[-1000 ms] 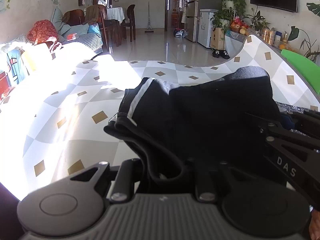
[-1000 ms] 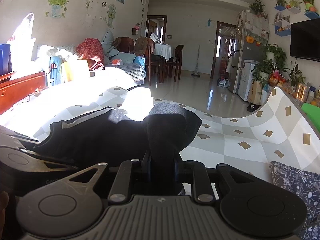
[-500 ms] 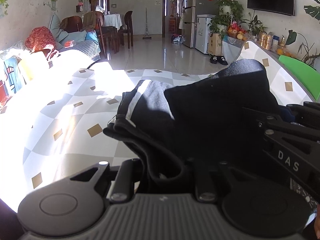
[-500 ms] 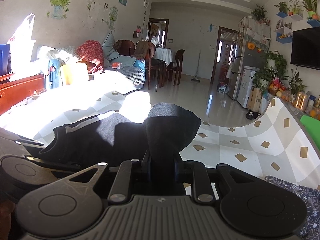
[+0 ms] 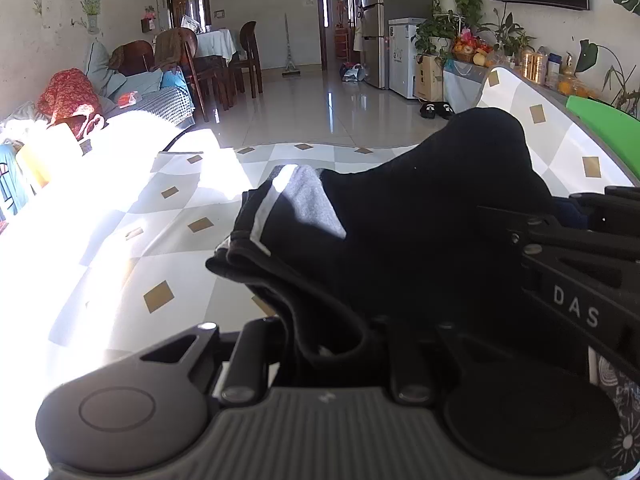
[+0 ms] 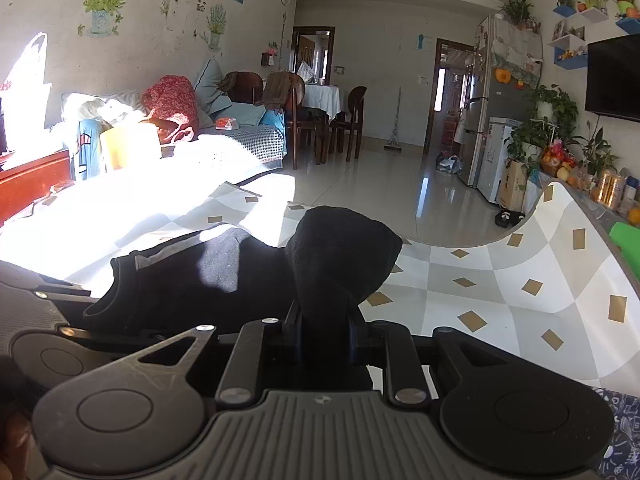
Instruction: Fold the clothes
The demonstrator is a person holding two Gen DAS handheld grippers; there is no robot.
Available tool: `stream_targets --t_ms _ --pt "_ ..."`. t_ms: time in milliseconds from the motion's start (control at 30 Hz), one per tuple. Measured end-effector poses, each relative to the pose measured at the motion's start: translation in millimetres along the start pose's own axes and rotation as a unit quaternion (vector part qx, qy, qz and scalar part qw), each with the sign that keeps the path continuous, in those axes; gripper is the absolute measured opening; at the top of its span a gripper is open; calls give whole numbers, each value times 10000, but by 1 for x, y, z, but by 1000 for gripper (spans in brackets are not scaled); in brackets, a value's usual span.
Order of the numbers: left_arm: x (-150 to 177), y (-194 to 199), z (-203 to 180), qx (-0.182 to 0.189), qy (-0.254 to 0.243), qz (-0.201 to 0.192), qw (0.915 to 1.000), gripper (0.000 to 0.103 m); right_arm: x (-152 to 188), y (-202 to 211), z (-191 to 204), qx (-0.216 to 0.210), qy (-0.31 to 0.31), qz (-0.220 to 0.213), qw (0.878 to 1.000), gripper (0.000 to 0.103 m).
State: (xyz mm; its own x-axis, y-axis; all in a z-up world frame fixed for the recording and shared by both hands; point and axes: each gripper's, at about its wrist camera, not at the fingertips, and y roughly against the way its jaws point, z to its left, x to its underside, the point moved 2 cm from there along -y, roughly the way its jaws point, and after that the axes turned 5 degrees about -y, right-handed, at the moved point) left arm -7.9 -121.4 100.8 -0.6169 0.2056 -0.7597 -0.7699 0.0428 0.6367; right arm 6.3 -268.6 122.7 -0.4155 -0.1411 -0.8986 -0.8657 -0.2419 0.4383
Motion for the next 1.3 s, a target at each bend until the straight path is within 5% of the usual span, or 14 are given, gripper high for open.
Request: stream_targets --t_ms 533,1300 --pt "-52 -56 -57 0 -184 -25 9998 18 -17 -36 -57 194 -39 -6 9998 20" --pt "-80 -101 -91 108 -376 -52 9992 18 -23 -64 -101 469 -354 106 9982 20"
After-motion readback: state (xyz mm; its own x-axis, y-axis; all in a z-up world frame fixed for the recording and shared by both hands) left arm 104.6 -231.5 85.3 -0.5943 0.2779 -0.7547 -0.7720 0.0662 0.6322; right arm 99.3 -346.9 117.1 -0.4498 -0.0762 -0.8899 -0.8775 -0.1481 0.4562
